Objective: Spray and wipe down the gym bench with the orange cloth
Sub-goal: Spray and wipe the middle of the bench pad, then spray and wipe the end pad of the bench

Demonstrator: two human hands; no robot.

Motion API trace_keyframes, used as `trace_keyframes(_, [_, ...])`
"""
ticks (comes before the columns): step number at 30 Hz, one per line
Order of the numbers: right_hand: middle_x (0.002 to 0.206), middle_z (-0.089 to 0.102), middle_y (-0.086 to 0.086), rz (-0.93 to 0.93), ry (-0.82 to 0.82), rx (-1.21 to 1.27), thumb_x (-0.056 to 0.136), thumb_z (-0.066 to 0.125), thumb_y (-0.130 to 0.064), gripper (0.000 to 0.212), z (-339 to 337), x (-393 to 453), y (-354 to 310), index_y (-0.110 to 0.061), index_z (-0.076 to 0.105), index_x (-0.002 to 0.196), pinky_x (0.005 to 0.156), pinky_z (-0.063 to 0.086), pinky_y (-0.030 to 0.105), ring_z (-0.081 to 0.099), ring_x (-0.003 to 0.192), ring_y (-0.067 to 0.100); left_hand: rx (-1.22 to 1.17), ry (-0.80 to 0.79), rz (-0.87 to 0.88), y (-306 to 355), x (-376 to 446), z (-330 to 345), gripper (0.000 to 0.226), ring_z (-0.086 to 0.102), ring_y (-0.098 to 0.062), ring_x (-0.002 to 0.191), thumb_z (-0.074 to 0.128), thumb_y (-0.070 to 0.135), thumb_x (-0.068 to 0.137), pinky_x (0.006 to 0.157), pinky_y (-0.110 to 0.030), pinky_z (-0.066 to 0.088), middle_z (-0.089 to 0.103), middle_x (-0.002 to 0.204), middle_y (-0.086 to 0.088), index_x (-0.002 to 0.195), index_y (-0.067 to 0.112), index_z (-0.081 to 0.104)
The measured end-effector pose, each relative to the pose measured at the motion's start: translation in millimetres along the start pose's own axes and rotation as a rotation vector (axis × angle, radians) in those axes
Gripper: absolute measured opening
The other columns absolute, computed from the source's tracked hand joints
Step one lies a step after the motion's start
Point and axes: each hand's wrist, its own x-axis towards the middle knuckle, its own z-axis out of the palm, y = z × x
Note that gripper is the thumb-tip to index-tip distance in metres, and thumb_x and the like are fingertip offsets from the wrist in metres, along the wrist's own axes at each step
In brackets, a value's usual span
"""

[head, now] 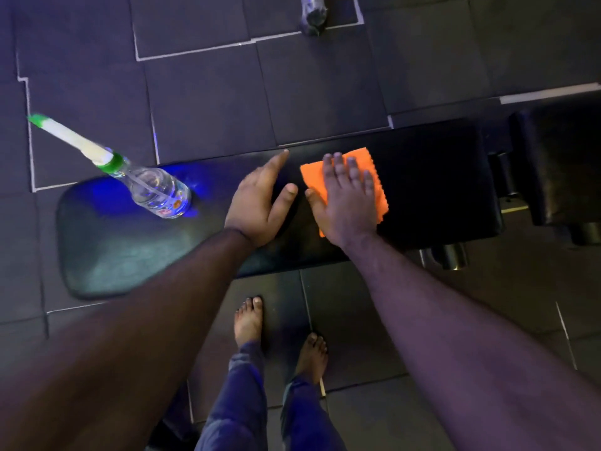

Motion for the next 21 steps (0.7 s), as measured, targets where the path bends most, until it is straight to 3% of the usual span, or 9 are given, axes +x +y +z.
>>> trace_keyframes(3, [0.169, 0.038, 0.015, 0.072, 0.128, 0.072, 0.101, 0.048, -0.059, 0.080, -5, -31, -19, -0.008, 0.038, 0.162, 0.131, 0.015, 0.052, 0.030, 0.159, 0.034, -0.038, 0.157, -0.067, 7, -34, -21, 0.046, 0.071, -0.022, 0.115, 0.057, 0.046, 0.106, 0.101, -0.042, 0.058, 0.074, 0.130, -0.001, 0.140, 0.016, 0.062])
trace_keyframes(7, [0.149, 0.056, 0.017, 0.140, 0.141, 0.059, 0.096, 0.060, -0.042, 0.063, 0, -64, -40, -0.010, 0.053, 0.150, 0.118, 0.036, 0.057, 0.051, 0.135, 0.043, 0.102, 0.565, -0.142, -4, -71, -66, 0.038, 0.061, -0.032, 0.102, 0.078, 0.037, 0.095, 0.092, -0.048, 0.051, 0.062, 0.112, -0.006, 0.115, 0.009, 0.061])
trace_keyframes(10, [0.151, 0.052, 0.018, 0.170, 0.051, 0.040, 0.096, 0.065, -0.040, 0.064, 2, -70, -50, -0.011, 0.050, 0.152, 0.113, 0.041, 0.056, 0.050, 0.132, 0.045, 0.173, 0.906, -0.322, -18, -82, -101, 0.065, 0.055, -0.038, 0.106, 0.093, 0.034, 0.081, 0.095, -0.058, 0.047, 0.057, 0.116, -0.021, 0.119, -0.003, 0.055])
trace_keyframes(12, [0.152, 0.051, 0.018, 0.167, 0.023, 0.040, 0.097, 0.065, -0.037, 0.063, 2, -67, -53, -0.010, 0.050, 0.152, 0.112, 0.041, 0.057, 0.049, 0.133, 0.046, 0.058, 1.028, -0.412, -26, -75, -121, 0.094, 0.054, -0.044, 0.117, 0.102, 0.032, 0.071, 0.106, -0.059, 0.044, 0.053, 0.128, -0.029, 0.133, -0.013, 0.049])
trace_keyframes(14, [0.153, 0.051, 0.018, 0.194, 0.030, 0.063, 0.098, 0.064, -0.034, 0.060, 3, -64, -56, -0.010, 0.051, 0.152, 0.111, 0.042, 0.058, 0.048, 0.134, 0.046, -0.163, 0.980, -0.492, -31, -60, -137, 0.119, 0.049, -0.041, 0.136, 0.105, 0.033, 0.067, 0.120, -0.046, 0.040, 0.044, 0.150, -0.022, 0.153, -0.010, 0.035])
trace_keyframes(16, [0.155, 0.050, 0.017, 0.222, 0.028, 0.068, 0.099, 0.064, -0.032, 0.060, 4, -63, -59, -0.011, 0.050, 0.153, 0.113, 0.040, 0.058, 0.046, 0.137, 0.045, -0.325, 0.862, -0.528, -32, -44, -145, 0.127, 0.047, -0.026, 0.144, 0.104, 0.034, 0.067, 0.120, -0.022, 0.039, 0.038, 0.160, -0.007, 0.163, 0.003, 0.027])
trace_keyframes(18, [0.158, 0.047, 0.016, 0.239, 0.014, 0.059, 0.101, 0.062, -0.033, 0.061, 6, -64, -62, -0.012, 0.046, 0.156, 0.116, 0.038, 0.058, 0.044, 0.141, 0.044, -0.353, 0.789, -0.501, -37, -31, -146, 0.119, 0.055, -0.013, 0.141, 0.102, 0.028, 0.072, 0.115, -0.020, 0.045, 0.045, 0.161, -0.005, 0.164, 0.006, 0.029])
trace_keyframes(21, [0.161, 0.044, 0.015, 0.244, 0.006, 0.054, 0.102, 0.060, -0.034, 0.063, 7, -65, -65, -0.013, 0.042, 0.159, 0.119, 0.035, 0.058, 0.041, 0.144, 0.043, -0.293, 0.770, -0.508, -43, -18, -148, 0.094, 0.060, 0.014, 0.116, 0.091, 0.028, 0.082, 0.097, -0.023, 0.056, 0.058, 0.145, 0.005, 0.158, 0.007, 0.041])
